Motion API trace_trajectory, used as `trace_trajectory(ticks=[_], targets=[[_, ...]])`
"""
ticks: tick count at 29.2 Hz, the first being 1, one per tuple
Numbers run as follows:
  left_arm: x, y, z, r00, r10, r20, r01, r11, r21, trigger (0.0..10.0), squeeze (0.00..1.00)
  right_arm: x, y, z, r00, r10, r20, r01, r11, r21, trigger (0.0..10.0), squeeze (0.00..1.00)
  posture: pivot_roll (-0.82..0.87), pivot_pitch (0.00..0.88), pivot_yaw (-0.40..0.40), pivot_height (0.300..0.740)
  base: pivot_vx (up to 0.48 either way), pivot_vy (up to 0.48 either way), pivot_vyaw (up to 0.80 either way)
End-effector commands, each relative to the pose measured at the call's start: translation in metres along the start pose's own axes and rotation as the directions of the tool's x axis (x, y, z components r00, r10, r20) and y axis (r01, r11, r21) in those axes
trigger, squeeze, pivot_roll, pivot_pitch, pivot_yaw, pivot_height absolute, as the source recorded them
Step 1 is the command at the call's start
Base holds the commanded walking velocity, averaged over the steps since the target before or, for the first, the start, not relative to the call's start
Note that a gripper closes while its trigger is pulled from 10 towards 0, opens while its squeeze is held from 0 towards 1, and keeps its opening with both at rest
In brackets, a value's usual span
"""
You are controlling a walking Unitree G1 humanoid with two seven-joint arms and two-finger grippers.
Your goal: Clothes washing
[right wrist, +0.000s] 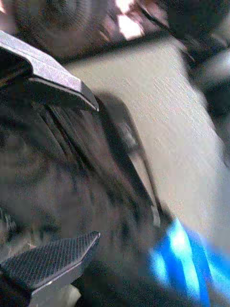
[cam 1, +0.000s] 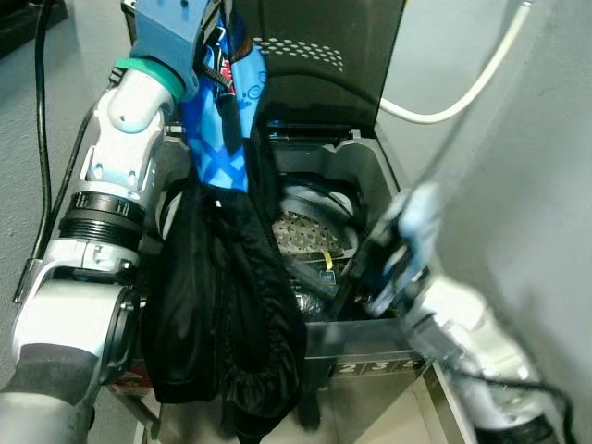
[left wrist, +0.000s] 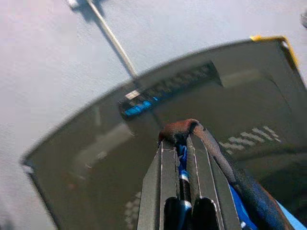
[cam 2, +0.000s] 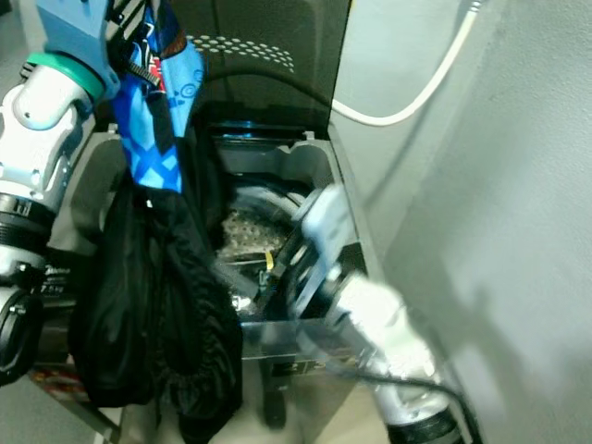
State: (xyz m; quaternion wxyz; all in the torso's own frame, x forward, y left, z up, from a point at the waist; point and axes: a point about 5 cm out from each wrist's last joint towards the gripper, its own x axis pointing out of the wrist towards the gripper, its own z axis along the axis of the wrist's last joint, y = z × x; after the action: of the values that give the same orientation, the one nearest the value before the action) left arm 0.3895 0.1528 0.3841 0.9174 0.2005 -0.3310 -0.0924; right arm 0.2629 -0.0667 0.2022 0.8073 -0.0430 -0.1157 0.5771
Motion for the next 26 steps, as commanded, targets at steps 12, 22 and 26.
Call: trace_trajectory(ticks=[12,22,26], targets=[[0.011,0.003,0.005,0.999,0.003,0.051,-0.002,1.0,-0.022,10.0,0.0,0.038,-0.016,-0.034,0.957,-0.188,-0.22,0.102,0.931,-0.35,10.0,0.0,0.08,0.061,0.004,0.74,0.0,0.0,0.0],[0.01,0.002,0.002,0.999,0.003,0.051,-0.001,0.999,-0.033,10.0,0.0,0.028,-0.033,-0.026,0.949,-0.244,-0.199,0.152,0.908,-0.39,0.0,0.0,0.07,0.061,0.006,0.74,0.0,0.0,0.0],[0.01,-0.001,-0.001,0.999,-0.003,0.048,0.005,0.999,-0.039,10.0,0.0,0.026,-0.027,-0.029,0.96,-0.182,-0.215,0.089,0.921,-0.38,0.0,0.0,0.07,0.062,0.009,0.74,0.0,0.0,0.0]])
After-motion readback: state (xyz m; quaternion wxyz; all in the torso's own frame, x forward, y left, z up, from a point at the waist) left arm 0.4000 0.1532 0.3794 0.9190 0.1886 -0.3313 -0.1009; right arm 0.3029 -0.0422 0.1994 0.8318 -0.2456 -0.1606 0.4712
